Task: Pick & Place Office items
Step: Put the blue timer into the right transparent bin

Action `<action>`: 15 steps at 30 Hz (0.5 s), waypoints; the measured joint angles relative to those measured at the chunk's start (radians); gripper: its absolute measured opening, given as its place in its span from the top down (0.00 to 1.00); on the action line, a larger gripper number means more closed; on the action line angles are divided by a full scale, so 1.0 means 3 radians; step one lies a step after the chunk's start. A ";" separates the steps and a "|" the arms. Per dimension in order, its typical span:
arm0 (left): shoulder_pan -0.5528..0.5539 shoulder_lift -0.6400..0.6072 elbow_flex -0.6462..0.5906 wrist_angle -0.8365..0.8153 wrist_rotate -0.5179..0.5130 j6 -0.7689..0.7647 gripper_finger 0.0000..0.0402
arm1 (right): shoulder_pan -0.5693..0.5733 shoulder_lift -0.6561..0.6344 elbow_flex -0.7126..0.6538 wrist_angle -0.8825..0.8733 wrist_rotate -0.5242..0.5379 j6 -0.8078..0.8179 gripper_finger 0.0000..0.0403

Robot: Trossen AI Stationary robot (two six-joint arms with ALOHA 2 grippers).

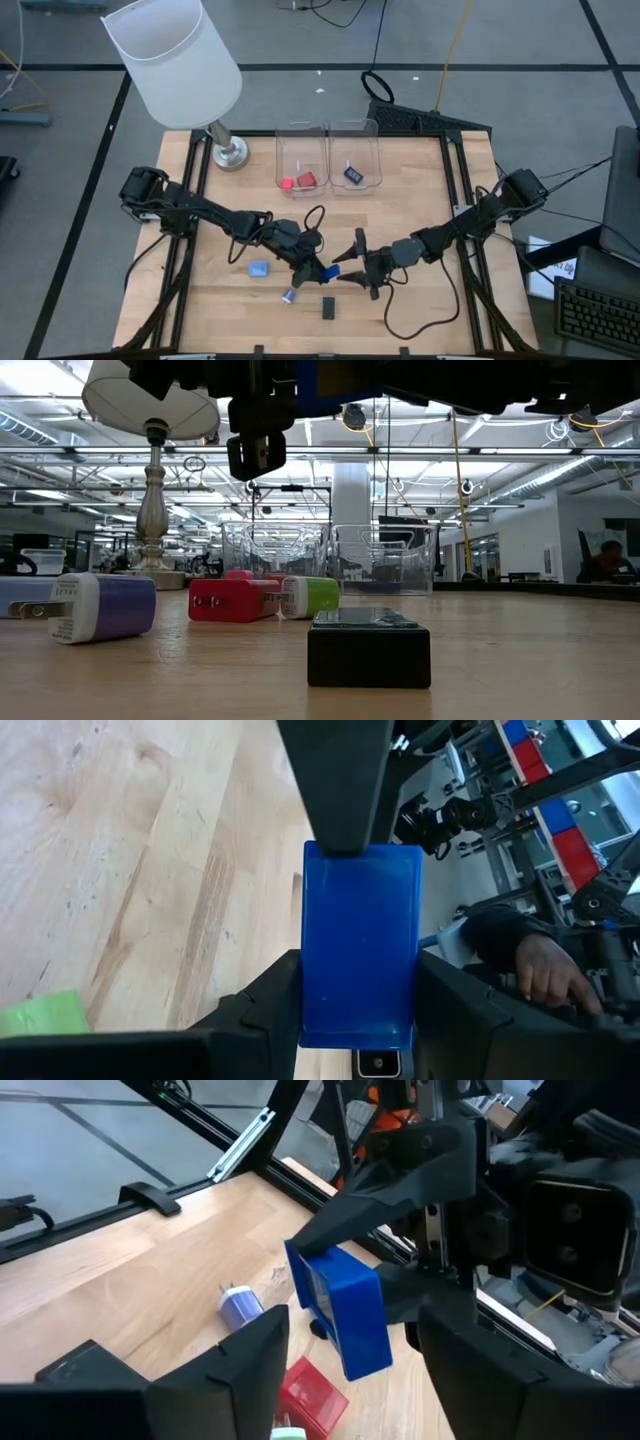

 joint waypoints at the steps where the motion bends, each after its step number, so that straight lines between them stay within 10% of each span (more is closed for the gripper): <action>1: 0.0000 0.0000 0.0000 -0.0005 0.0000 -0.0005 0.60 | -0.0001 0.0000 0.0000 0.0001 -0.0003 0.0000 0.50; 15: 0.0060 0.0000 0.0000 -0.0010 -0.0005 -0.0067 0.61 | -0.0092 0.0000 -0.0001 0.0004 -0.0188 -0.0024 0.68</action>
